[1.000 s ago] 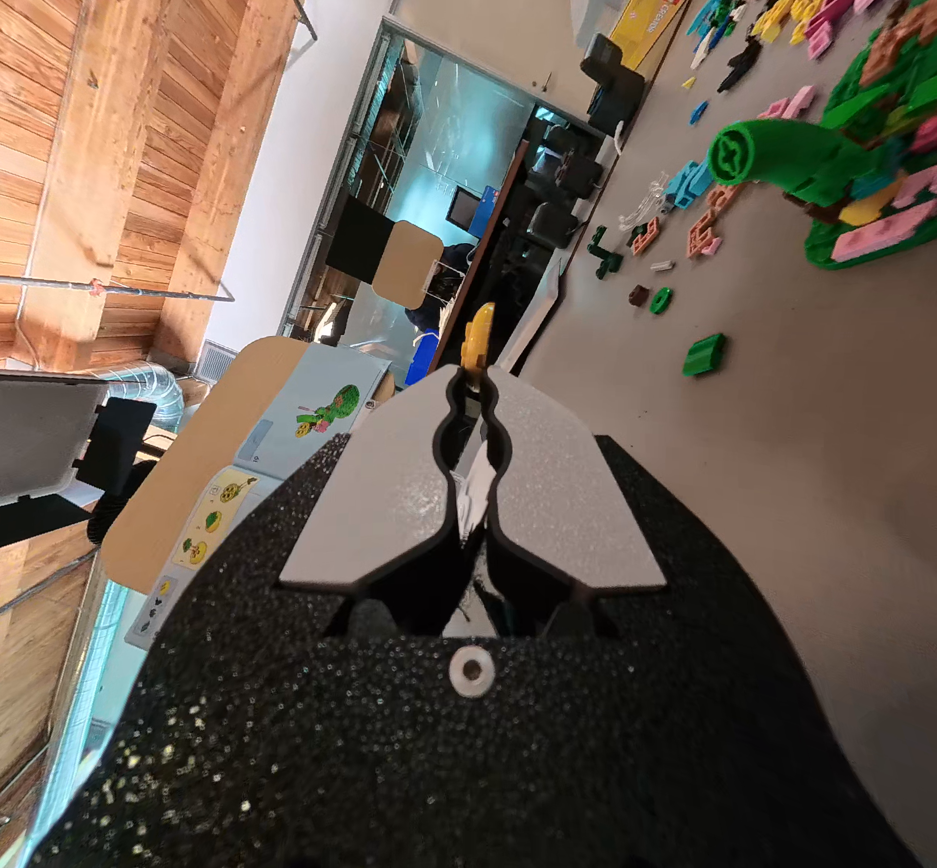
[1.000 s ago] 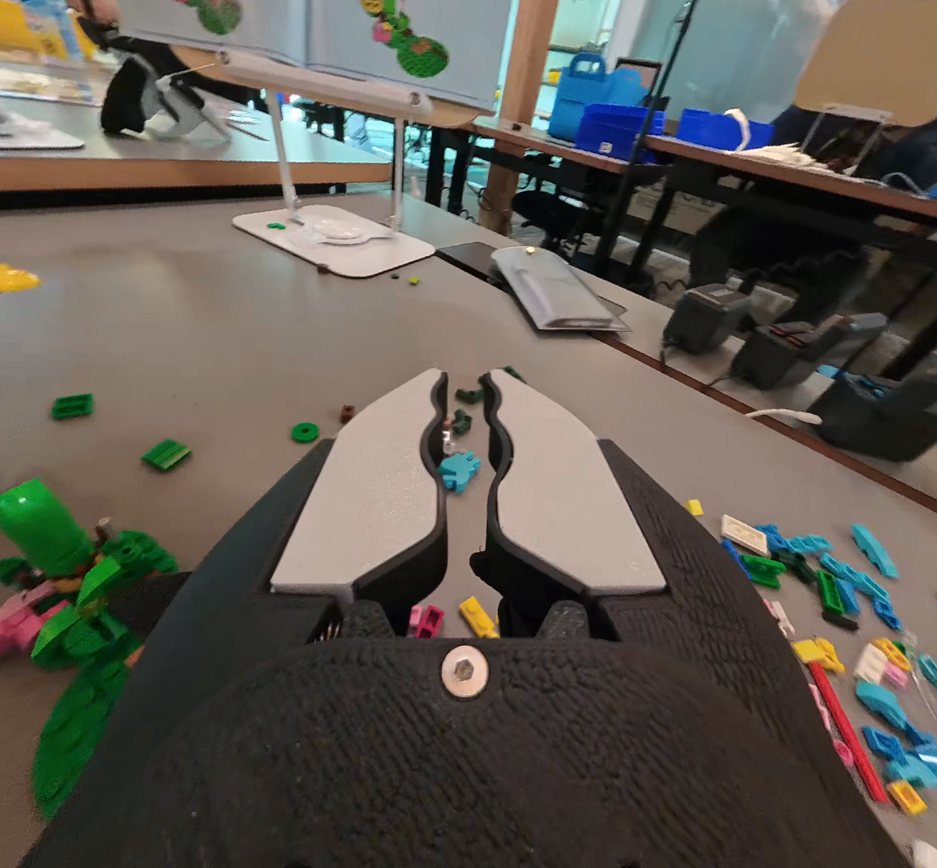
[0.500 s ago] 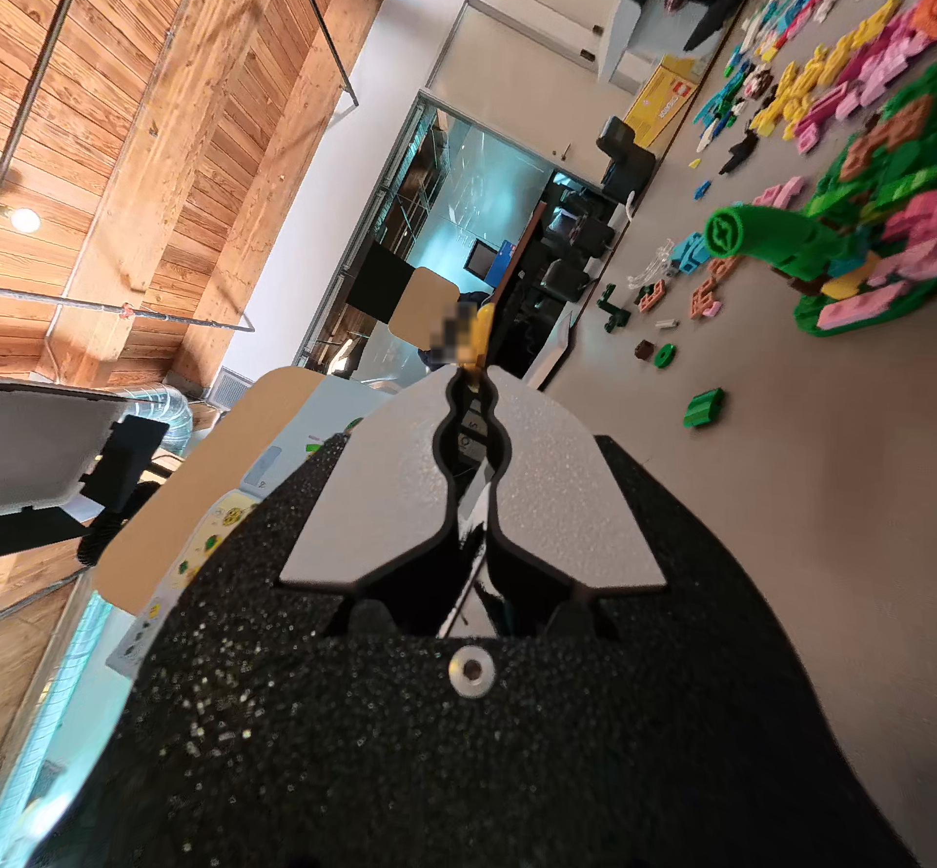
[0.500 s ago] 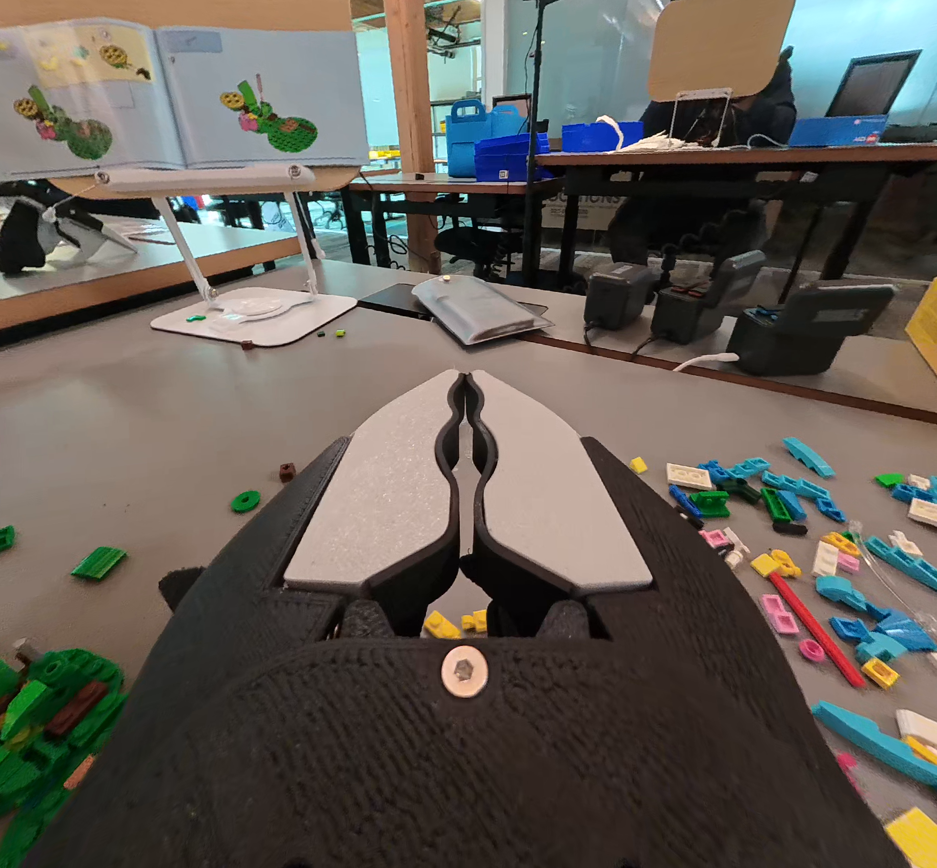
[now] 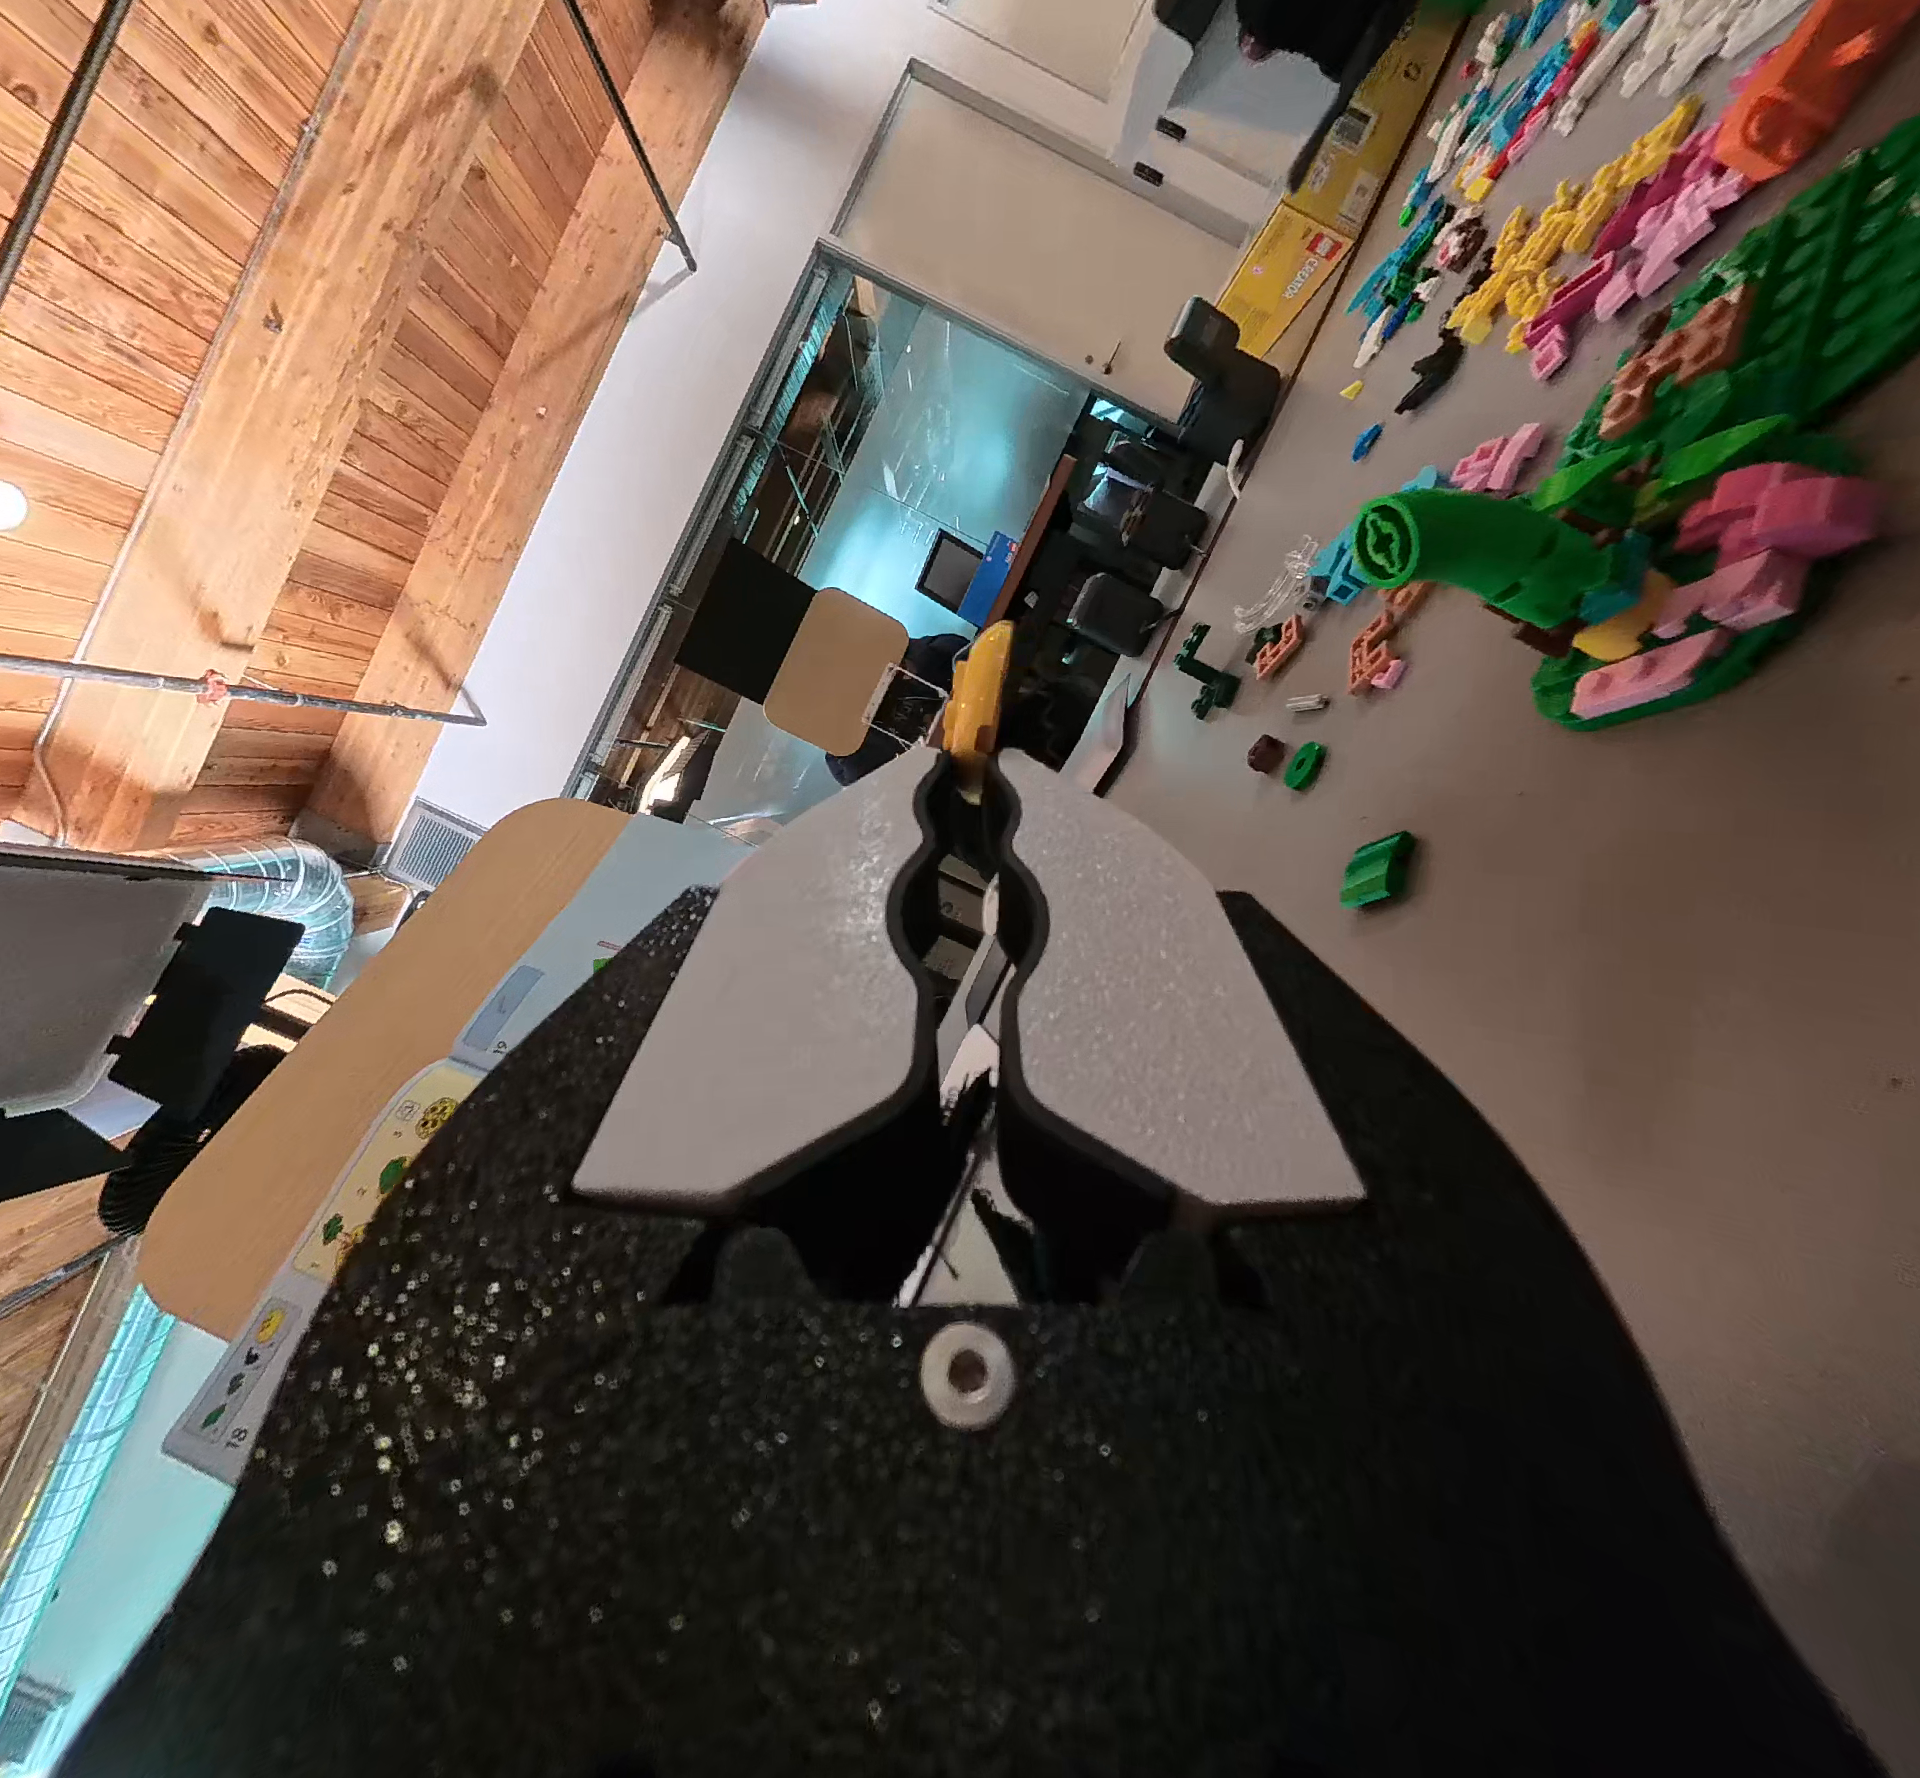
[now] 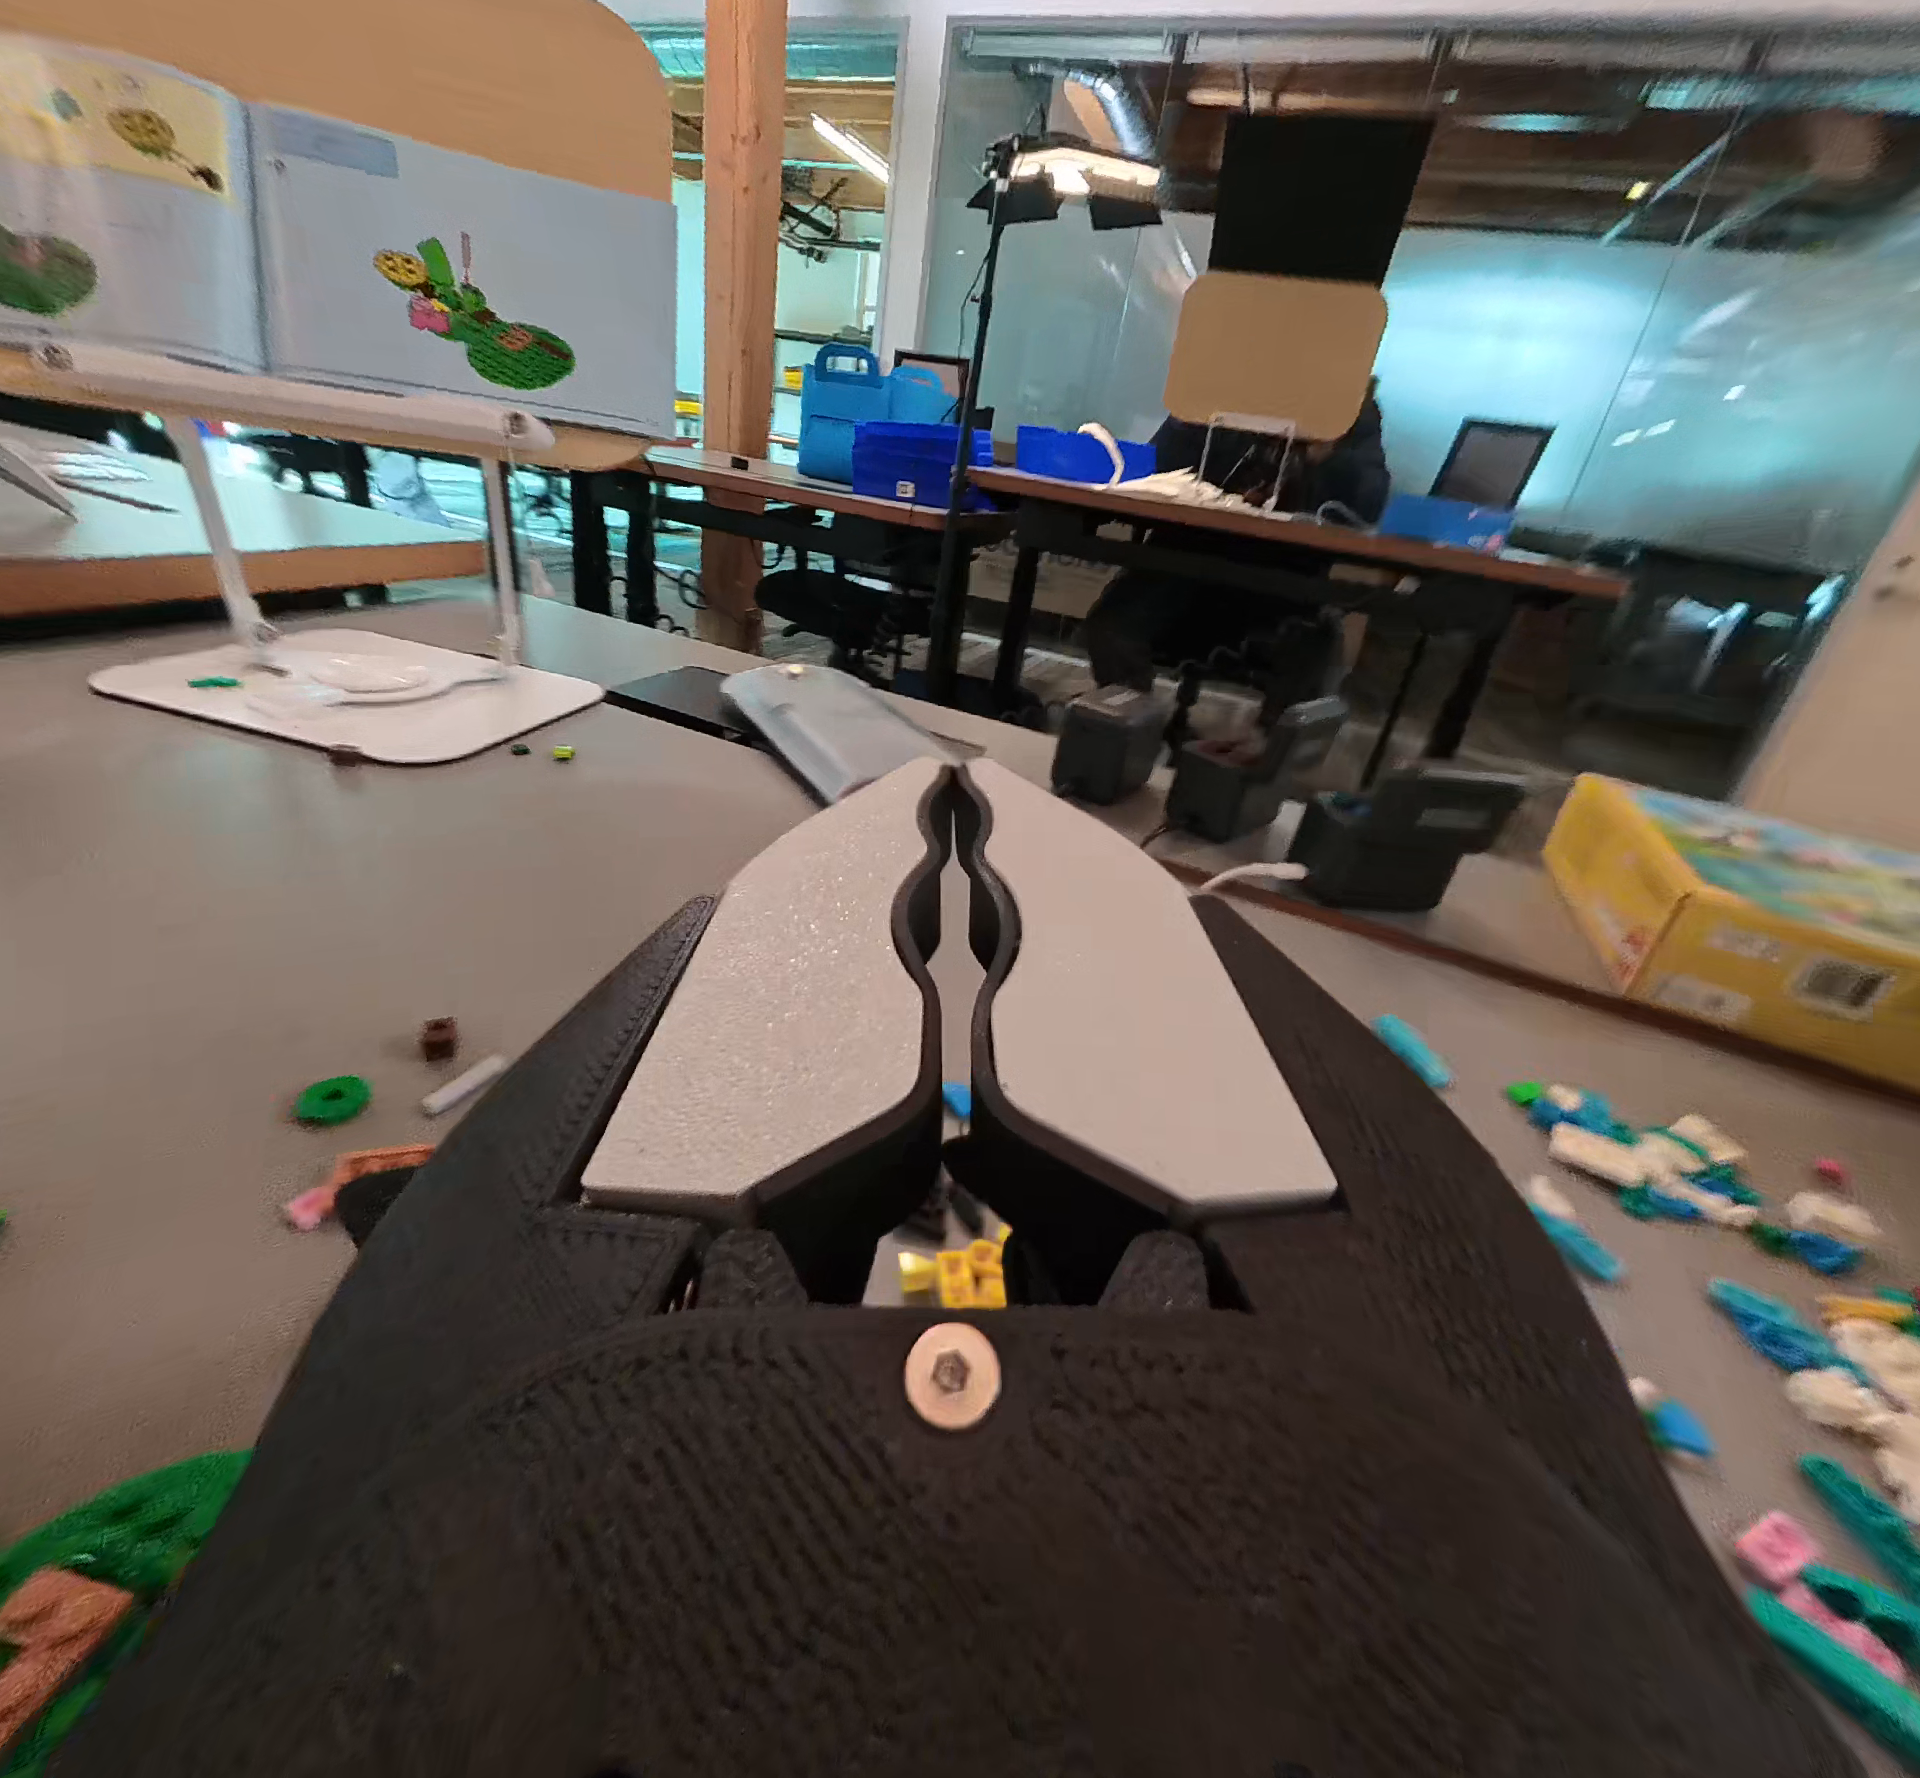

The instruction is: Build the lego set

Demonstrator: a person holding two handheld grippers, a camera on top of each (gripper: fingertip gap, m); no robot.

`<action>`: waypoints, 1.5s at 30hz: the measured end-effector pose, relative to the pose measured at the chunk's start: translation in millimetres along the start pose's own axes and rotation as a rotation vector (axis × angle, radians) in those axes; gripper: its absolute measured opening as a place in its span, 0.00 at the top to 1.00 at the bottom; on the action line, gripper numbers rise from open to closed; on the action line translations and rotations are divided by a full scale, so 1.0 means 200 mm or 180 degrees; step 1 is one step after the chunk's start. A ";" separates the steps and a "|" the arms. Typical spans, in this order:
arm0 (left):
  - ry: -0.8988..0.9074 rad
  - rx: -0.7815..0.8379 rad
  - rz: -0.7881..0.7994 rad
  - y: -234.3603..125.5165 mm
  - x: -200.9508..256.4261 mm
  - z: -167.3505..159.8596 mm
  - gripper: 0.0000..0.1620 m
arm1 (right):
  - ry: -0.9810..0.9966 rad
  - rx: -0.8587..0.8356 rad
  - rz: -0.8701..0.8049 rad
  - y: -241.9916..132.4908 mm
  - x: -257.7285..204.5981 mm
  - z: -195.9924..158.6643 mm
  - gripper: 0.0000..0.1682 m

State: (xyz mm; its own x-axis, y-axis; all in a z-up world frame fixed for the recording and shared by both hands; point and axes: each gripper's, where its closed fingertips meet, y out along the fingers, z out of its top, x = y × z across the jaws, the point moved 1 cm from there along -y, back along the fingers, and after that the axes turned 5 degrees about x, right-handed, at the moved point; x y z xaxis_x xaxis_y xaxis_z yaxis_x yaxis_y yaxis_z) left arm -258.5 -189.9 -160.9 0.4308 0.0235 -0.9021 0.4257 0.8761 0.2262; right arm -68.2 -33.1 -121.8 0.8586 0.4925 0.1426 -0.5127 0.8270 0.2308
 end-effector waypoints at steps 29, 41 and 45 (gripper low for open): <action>-0.0060 0.0013 0.0007 -0.02 -0.01 0.01 0.97 | -0.1879 0.0387 0.0117 -0.08 -0.15 0.18 1.00; -0.0172 0.0098 0.0062 -0.02 -0.03 0.04 0.97 | -0.0221 -0.0810 0.2568 -0.39 -0.45 0.13 1.00; -0.0185 0.0120 0.0110 -0.03 -0.04 0.05 0.97 | -0.0060 -0.1818 0.3213 -0.69 -0.50 -0.04 0.93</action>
State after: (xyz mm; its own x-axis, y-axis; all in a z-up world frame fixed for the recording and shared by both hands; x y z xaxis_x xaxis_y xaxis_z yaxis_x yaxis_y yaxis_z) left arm -257.1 -199.2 -151.0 0.4909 0.0245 -0.8709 0.4390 0.8565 0.2715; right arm -83.6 -193.6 -175.1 0.0574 0.9979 0.0297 -0.8837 0.0646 -0.4636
